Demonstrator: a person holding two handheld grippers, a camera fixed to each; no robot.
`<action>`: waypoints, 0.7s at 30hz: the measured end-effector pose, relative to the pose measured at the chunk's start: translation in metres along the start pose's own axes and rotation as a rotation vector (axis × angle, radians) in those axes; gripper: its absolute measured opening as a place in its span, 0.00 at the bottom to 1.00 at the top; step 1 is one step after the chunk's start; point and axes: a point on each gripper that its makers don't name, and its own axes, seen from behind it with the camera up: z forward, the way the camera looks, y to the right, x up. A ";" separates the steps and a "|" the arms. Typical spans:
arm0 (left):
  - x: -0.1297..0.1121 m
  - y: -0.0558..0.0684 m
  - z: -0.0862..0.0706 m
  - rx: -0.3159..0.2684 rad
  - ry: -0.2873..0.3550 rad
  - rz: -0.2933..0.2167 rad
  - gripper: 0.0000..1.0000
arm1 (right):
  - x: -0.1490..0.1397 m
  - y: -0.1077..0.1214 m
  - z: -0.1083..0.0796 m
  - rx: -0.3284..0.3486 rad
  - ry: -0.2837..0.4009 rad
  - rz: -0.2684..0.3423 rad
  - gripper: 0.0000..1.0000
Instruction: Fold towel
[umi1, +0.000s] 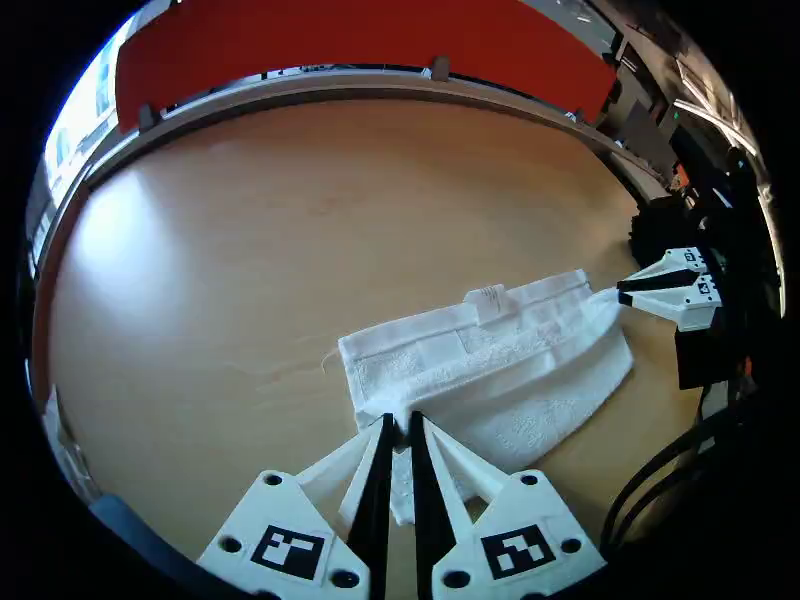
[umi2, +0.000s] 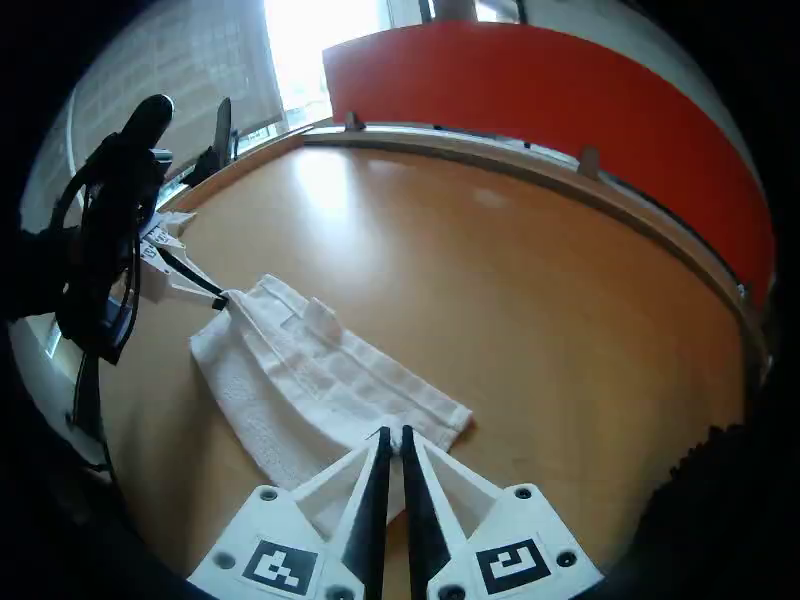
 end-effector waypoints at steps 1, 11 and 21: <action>0.000 0.000 0.001 0.002 -0.002 -0.001 0.12 | 0.000 0.001 0.001 -0.002 -0.001 0.003 0.08; 0.004 -0.008 0.008 0.022 -0.012 0.001 0.18 | -0.002 0.009 0.006 -0.027 -0.005 0.007 0.13; 0.014 -0.016 0.011 0.045 -0.011 0.019 0.31 | 0.002 0.023 0.011 -0.063 -0.005 -0.013 0.21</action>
